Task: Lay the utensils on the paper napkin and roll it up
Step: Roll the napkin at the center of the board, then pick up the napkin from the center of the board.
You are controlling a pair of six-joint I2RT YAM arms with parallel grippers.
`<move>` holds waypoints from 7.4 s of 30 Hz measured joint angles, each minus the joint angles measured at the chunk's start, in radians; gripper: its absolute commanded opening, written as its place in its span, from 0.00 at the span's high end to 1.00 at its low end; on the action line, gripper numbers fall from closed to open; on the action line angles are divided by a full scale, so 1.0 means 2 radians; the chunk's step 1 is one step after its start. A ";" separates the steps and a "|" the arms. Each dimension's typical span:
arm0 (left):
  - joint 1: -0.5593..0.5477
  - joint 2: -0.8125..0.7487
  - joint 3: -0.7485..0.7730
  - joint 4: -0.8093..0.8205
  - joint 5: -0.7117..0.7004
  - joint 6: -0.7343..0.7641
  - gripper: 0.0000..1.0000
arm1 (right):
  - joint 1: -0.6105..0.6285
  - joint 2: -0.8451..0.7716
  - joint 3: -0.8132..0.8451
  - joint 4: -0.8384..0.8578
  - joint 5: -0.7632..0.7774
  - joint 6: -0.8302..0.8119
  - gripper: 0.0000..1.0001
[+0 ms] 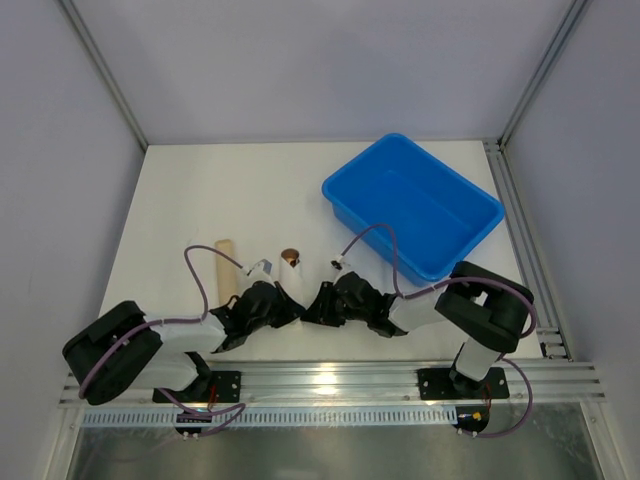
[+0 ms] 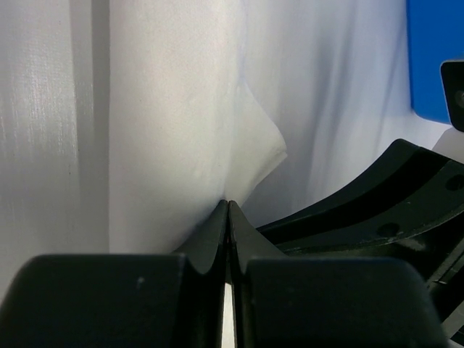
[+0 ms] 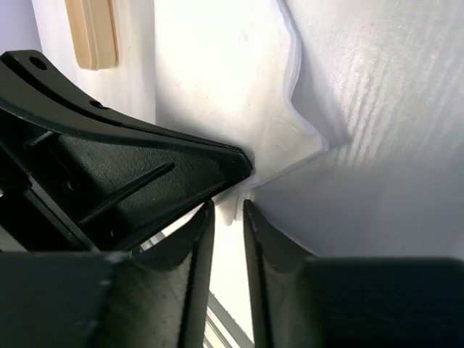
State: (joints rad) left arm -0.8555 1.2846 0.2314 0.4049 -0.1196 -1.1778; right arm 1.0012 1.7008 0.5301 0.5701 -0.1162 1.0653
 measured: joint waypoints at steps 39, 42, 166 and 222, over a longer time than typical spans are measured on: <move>-0.003 -0.065 0.030 -0.123 -0.021 0.042 0.95 | -0.054 0.027 0.102 -0.116 -0.004 -0.155 0.96; 0.006 -0.103 0.059 -0.180 -0.030 0.063 0.89 | -0.057 0.033 0.109 -0.117 -0.004 -0.156 0.96; 0.166 0.039 0.041 -0.016 0.179 0.147 1.00 | -0.019 0.129 0.000 0.222 -0.016 0.108 0.96; 0.167 -0.208 0.025 -0.291 0.115 0.122 0.15 | -0.038 0.015 -0.020 0.100 -0.049 0.066 0.96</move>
State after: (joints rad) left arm -0.5213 0.8677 0.2813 -0.1764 0.1101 -0.9333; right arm 0.9249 1.7317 0.4908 0.7696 -0.2142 1.1969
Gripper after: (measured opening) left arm 0.821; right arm 0.041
